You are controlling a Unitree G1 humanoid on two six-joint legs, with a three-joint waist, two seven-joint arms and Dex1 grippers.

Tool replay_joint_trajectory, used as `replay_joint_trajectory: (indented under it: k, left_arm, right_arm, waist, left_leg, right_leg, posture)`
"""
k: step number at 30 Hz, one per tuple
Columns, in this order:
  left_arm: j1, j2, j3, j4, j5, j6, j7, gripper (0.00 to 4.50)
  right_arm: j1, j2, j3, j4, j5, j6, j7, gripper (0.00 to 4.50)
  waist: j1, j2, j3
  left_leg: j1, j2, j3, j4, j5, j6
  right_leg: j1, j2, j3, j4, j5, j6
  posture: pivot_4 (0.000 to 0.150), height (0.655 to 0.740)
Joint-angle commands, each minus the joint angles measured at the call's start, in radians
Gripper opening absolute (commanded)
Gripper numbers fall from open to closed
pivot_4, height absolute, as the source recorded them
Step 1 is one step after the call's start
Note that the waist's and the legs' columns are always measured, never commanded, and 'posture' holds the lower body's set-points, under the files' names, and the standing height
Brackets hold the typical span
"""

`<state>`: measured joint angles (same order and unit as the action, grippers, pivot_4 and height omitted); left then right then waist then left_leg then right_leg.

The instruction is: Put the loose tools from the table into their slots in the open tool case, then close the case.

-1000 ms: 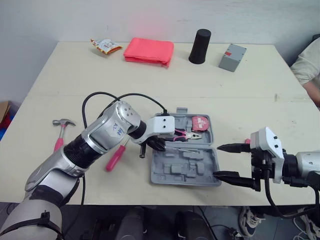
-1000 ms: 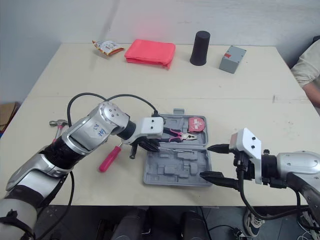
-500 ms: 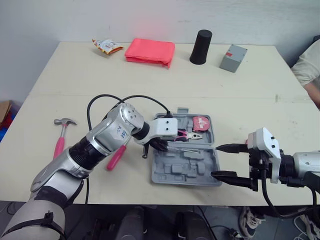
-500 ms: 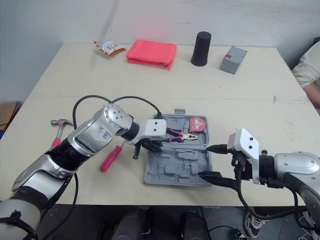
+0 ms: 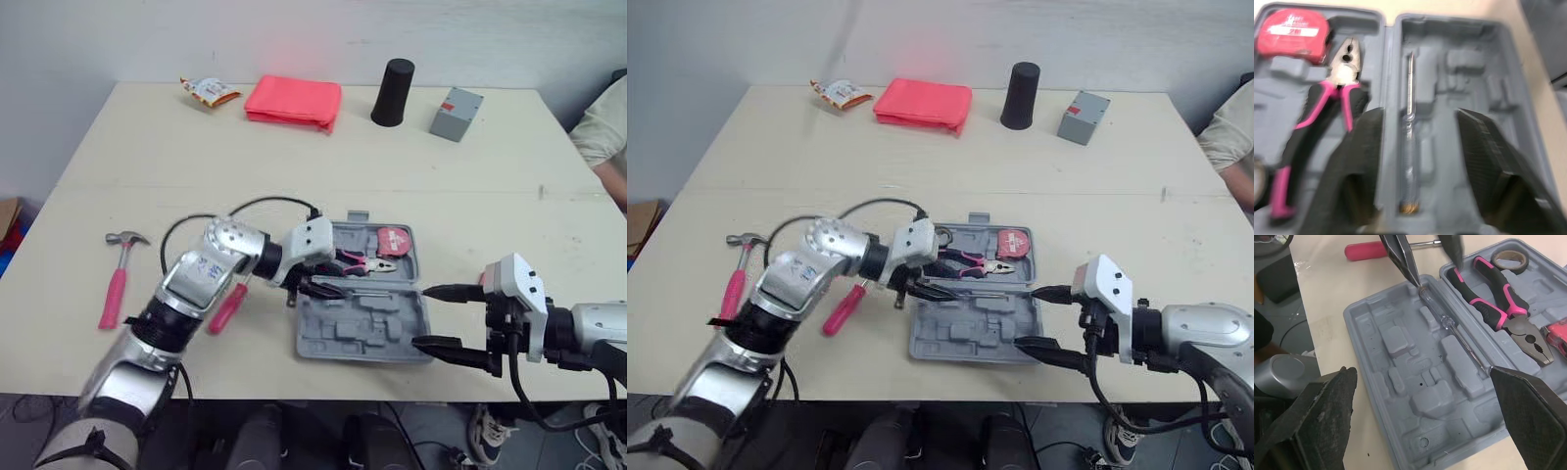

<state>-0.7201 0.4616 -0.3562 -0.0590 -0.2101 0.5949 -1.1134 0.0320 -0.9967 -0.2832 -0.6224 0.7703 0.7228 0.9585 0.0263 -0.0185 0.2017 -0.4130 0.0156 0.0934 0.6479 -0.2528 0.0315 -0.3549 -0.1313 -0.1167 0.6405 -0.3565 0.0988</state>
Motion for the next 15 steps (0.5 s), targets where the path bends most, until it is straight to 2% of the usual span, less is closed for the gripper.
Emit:
replay_joint_trajectory:
  k: [1,2,6,15]
  left_arm:
    - [0.037,-0.04,0.048,0.048,-0.023,-0.121,0.021,0.24]
    - [0.043,-0.048,0.049,0.065,-0.019,-0.13,0.03,0.07]
    - [0.048,-0.081,0.021,0.138,0.04,-0.117,0.116,0.07]
    - [0.066,-0.097,-0.029,0.16,0.095,-0.112,0.139,0.07]
  right_arm:
    - [-0.024,0.008,0.003,-0.012,0.01,-0.008,-0.003,4.5]
    - [-0.028,0.008,0.006,-0.01,0.009,-0.007,-0.004,4.5]
    - [-0.047,0.015,0.021,-0.01,0.011,-0.003,-0.009,4.5]
    - [-0.043,0.014,0.017,-0.006,0.01,0.001,-0.008,4.5]
  waist:
    - [0.0,0.0,0.0]
    - [0.001,0.0,0.0]
    - [0.001,0.0,0.0]
    - [0.001,0.0,0.0]
  left_leg:
    - [0.0,0.0,0.0,0.0,0.0,0.0]
    - [0.0,0.0,0.0,0.0,0.0,0.0]
    - [0.0,0.0,0.0,0.0,0.0,0.001]
    - [0.001,0.0,0.0,0.0,0.0,0.001]
  right_leg:
    - [0.0,0.0,0.0,-0.001,0.0,0.0]
    - [0.0,0.0,0.0,0.0,0.0,0.0]
    - [0.001,0.0,0.0,-0.001,0.0,0.0]
    - [0.001,0.0,0.0,-0.001,0.0,0.0]
  posture:
    - [0.15,0.7361]
    - [0.15,0.7361]
    - [0.15,0.7361]
    - [0.15,0.7361]
